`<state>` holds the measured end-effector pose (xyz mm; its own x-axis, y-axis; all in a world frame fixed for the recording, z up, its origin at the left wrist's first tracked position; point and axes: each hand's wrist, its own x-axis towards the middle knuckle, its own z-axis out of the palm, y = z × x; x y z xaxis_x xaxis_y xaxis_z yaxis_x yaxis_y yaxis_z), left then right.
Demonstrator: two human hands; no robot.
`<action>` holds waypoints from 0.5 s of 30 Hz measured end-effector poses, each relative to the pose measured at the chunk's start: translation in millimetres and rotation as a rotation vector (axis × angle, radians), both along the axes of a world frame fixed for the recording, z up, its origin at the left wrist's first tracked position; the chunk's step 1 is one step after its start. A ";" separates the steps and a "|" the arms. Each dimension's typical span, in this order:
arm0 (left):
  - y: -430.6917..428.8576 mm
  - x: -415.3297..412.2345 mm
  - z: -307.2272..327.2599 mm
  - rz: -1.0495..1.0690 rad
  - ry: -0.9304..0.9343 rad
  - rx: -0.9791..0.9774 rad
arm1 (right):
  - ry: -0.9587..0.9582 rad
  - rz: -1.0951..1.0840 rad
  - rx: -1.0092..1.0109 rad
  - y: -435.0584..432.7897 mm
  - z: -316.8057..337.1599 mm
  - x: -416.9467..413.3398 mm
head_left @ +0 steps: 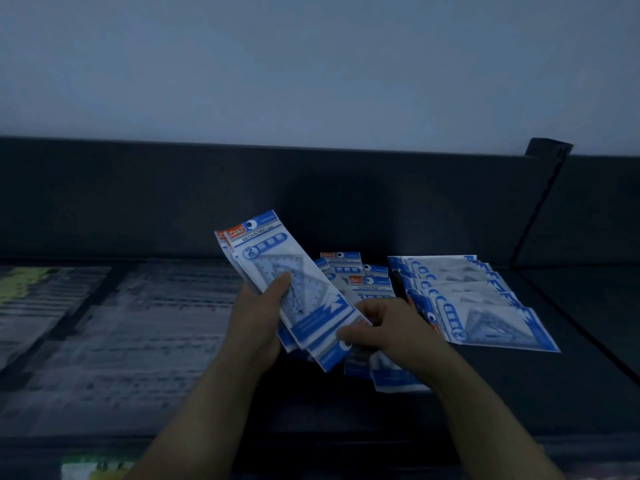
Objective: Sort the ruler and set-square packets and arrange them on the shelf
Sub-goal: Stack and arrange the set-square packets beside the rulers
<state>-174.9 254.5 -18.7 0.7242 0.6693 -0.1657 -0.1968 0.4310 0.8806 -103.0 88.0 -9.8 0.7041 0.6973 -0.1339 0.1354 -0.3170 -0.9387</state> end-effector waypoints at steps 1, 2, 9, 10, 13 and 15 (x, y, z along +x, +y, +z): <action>1.4 -0.7 1.6 0.018 -0.007 -0.015 | -0.013 -0.015 0.008 -2.3 0.8 2.3; 3.8 -1.7 2.2 0.035 -0.010 -0.034 | 0.001 -0.057 0.042 -4.8 2.9 4.2; 16.3 -13.4 4.6 0.078 0.025 -0.004 | 0.279 -0.540 0.558 -22.6 14.3 34.6; 18.0 -15.0 5.2 0.082 0.042 0.025 | 0.241 -0.572 0.558 -26.2 15.1 39.0; 22.4 -19.5 8.3 0.032 0.099 0.122 | 0.117 -0.565 0.470 -34.9 13.8 48.4; 23.1 -21.3 9.3 -0.013 0.141 0.189 | 0.083 -0.537 0.441 -37.2 13.8 51.2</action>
<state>-196.2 277.7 -9.5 0.7115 0.6890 -0.1378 -0.0621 0.2571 0.9644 -51.8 50.8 4.0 0.9663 0.2571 0.0132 -0.0112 0.0930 -0.9956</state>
